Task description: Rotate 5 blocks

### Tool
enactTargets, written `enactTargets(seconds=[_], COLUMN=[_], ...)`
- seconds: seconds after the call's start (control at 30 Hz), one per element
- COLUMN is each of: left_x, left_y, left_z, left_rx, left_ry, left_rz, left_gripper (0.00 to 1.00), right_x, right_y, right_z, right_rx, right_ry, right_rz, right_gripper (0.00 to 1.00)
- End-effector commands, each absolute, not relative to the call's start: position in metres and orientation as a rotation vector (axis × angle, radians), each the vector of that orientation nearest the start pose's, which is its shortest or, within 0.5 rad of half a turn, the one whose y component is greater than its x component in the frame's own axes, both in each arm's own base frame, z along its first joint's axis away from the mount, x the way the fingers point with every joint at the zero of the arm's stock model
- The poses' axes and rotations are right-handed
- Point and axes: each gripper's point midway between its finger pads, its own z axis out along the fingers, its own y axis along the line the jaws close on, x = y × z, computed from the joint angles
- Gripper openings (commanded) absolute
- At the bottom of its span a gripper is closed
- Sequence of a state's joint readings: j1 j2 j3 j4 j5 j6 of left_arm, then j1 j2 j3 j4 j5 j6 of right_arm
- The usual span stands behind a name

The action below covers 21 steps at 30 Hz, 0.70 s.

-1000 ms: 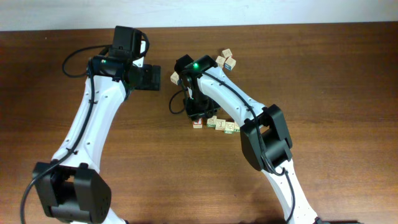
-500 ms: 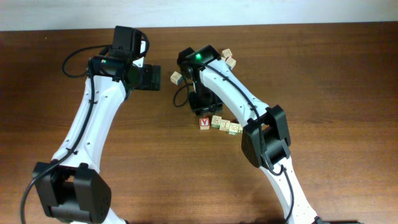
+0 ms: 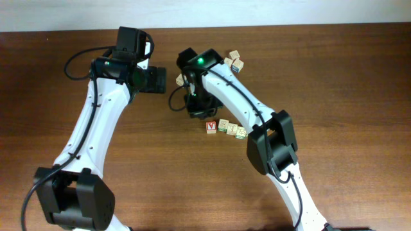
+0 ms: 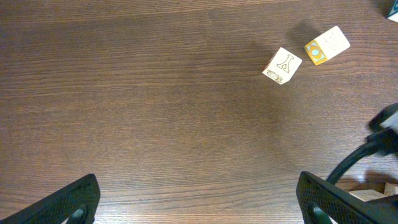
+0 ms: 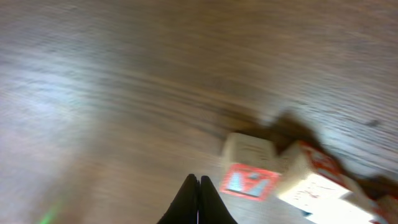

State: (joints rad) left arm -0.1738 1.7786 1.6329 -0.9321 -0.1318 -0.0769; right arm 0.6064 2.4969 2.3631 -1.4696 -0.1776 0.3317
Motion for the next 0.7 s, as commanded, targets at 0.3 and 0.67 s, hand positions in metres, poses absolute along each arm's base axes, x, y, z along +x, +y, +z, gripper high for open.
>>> enactTargets(seconds=[0.3,0.67], left_x=[0.442,0.442], left_y=[-0.052,-0.052], left_z=[0.185,0.185], left_rx=[0.053,0.053], left_ry=[2.622,2.622], left_rz=[0.092,0.092], left_gripper=[0.99,0.99], right_x=[0.355,0.363], right_y=[0.297,0.267], right_z=[0.017,0.014], right_rx=[-0.514,-0.506], right_ry=[3.275,3.257], right_rz=[0.265,0.001], right_gripper=[0.04,0.04])
